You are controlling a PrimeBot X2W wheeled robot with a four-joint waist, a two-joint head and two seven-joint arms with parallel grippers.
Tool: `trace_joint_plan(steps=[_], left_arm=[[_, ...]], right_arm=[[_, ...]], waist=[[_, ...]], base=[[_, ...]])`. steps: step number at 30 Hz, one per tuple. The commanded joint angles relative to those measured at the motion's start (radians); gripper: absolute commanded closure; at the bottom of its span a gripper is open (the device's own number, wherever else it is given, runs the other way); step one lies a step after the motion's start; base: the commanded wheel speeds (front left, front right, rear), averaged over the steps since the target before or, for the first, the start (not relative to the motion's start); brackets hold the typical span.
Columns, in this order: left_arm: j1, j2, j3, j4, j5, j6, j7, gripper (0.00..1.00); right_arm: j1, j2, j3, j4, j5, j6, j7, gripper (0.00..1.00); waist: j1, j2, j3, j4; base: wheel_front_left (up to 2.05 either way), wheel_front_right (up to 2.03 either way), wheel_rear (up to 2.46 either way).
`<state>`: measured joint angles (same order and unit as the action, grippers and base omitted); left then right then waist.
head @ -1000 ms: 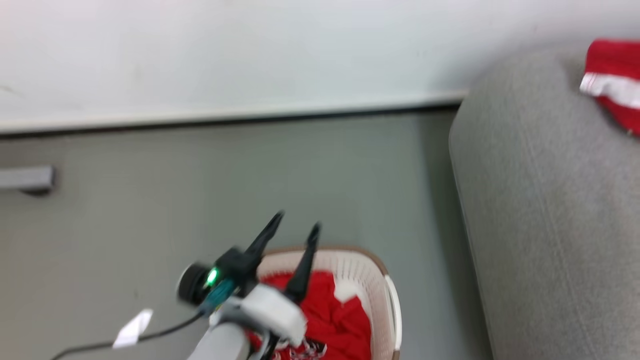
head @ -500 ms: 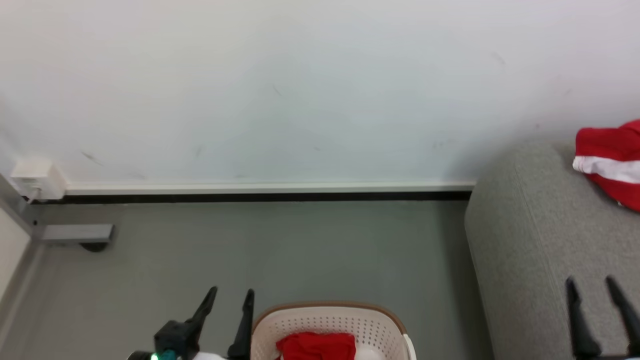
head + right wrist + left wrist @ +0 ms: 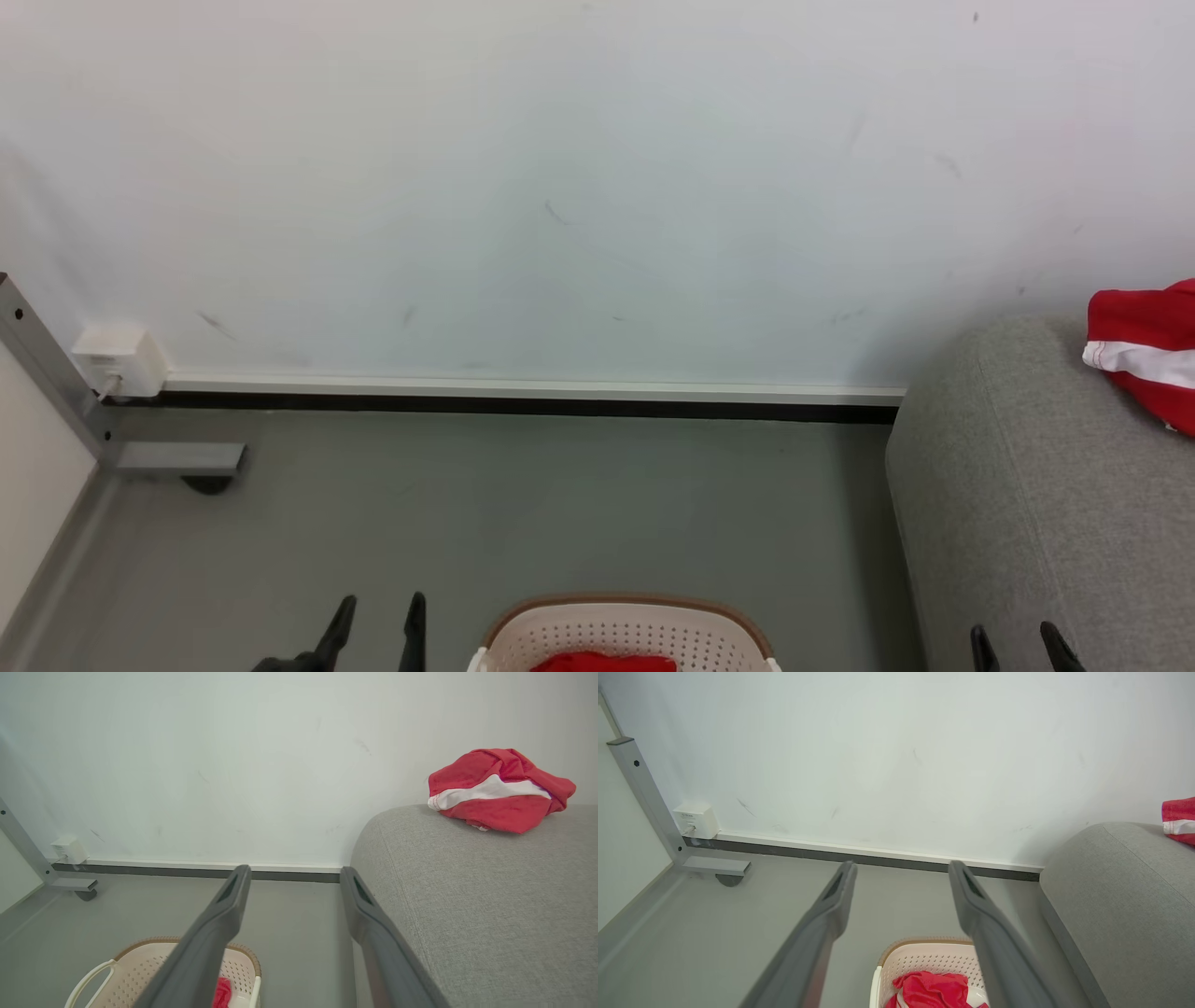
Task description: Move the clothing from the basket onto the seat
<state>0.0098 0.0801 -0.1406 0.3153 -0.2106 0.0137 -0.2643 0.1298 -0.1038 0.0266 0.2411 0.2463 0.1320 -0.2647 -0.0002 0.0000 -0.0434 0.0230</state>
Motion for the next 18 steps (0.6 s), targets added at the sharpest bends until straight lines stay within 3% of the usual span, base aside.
trace_joint_plan(steps=[1,18], left_arm=[[0.015,-0.001,0.012,0.000,0.012,-0.007,0.000,0.00],[0.009,-0.026,0.061,0.000,0.046,-0.044,0.000,0.00]], right_arm=[[0.016,0.001,-0.002,0.003,-0.002,-0.003,0.001,0.00],[0.014,0.014,0.006,0.002,-0.006,-0.003,0.001,0.00]], waist=[[0.0002,0.0000,-0.001,-0.006],[0.0002,0.0000,0.013,-0.028]], base=[[0.00,0.00,0.00],[0.00,0.00,0.00]])
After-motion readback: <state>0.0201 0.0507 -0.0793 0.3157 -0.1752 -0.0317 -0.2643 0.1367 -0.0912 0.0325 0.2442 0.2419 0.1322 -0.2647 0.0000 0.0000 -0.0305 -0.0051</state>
